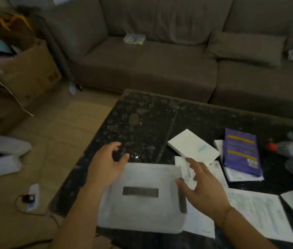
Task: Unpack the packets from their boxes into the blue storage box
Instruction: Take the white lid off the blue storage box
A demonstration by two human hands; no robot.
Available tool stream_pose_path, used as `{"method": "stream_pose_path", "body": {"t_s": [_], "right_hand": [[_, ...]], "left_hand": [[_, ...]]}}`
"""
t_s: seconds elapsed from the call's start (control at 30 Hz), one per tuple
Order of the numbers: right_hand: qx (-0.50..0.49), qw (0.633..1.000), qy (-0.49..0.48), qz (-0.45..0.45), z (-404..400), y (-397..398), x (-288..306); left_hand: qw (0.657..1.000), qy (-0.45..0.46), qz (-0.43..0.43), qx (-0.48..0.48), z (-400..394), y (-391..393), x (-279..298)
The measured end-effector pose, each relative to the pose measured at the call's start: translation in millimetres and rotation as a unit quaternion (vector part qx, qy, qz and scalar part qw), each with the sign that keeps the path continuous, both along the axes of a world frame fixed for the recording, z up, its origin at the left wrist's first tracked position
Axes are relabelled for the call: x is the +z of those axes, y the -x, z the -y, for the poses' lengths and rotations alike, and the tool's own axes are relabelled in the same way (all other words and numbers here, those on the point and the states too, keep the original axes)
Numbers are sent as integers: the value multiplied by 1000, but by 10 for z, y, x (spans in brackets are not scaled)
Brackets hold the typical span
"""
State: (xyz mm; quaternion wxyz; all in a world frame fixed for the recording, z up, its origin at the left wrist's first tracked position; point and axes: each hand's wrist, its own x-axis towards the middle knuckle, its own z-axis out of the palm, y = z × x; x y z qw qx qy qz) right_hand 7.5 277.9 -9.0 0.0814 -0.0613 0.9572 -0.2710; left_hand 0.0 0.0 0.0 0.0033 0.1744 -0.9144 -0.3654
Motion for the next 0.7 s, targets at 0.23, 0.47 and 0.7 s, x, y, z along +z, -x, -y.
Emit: {"method": "stream_pose_path", "body": {"t_s": [0.23, 0.47, 0.7], "right_hand": [[-49, 978, 198, -38, 51, -5, -741], [-52, 971, 213, -96, 204, 85, -876], [-27, 994, 78, -72, 198, -158, -741]], "left_hand": [[996, 16, 47, -79, 327, 151, -586], [987, 36, 83, -131, 391, -107, -598], [997, 48, 50, -15, 524, -570, -781]]}}
